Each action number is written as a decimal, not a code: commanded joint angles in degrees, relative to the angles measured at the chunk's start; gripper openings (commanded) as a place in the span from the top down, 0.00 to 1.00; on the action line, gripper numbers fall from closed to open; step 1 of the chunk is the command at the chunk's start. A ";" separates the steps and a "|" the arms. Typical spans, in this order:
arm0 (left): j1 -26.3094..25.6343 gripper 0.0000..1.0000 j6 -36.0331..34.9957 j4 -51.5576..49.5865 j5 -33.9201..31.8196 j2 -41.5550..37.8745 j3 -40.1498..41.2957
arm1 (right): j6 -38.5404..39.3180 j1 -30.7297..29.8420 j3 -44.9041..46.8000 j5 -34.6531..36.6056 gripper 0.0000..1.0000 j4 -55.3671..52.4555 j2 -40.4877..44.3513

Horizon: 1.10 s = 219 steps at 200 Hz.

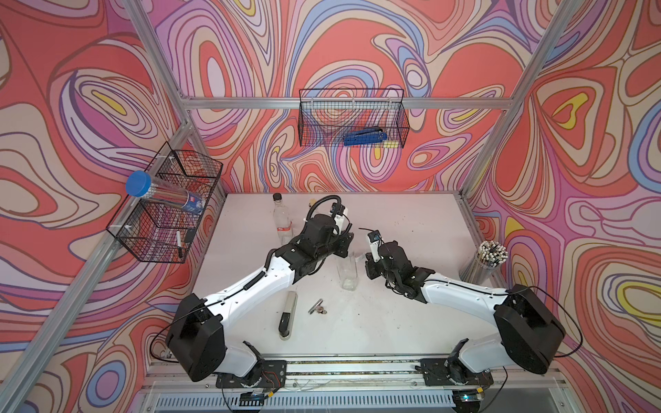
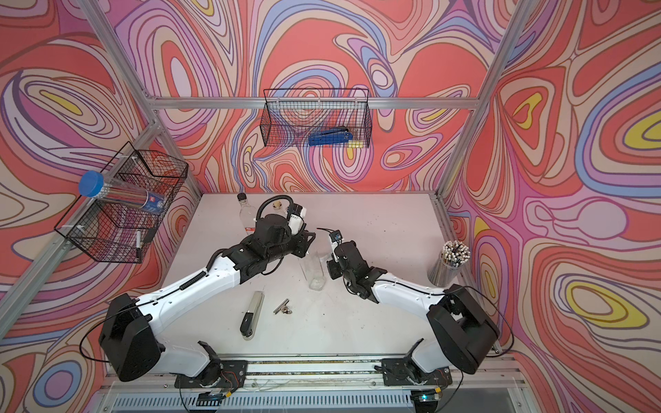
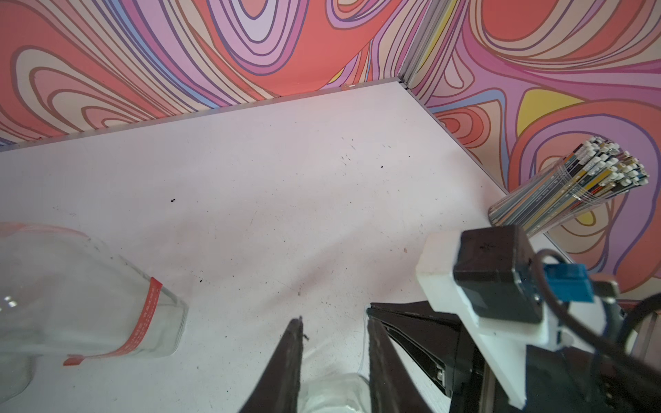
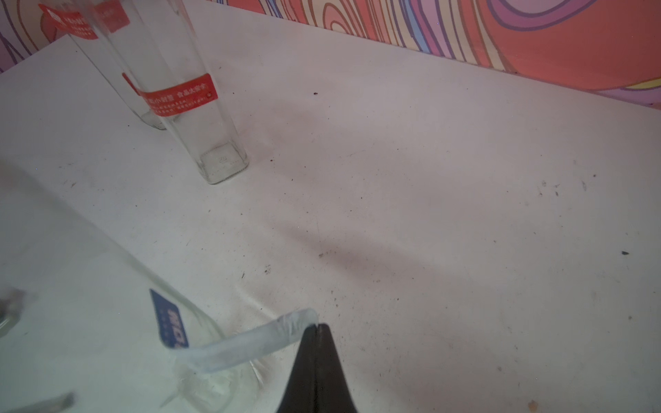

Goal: Remove the label from the bottle
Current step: Tear open the label from the bottle.

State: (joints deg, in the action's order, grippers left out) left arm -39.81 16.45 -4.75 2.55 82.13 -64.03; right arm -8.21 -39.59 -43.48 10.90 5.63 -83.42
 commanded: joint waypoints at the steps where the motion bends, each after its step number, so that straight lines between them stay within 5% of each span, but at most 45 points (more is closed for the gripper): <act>1: -0.27 1.00 -0.89 -1.84 0.68 0.01 1.74 | -0.23 0.46 0.50 -0.12 1.00 0.35 -0.81; 219: -0.47 1.00 -0.36 -1.33 2.37 -1.62 2.37 | 0.38 0.92 0.68 0.13 1.00 0.26 0.35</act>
State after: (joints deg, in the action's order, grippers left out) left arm -39.81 16.25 -4.03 3.40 81.54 -63.20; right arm -8.16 -39.03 -42.94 10.81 5.58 -83.42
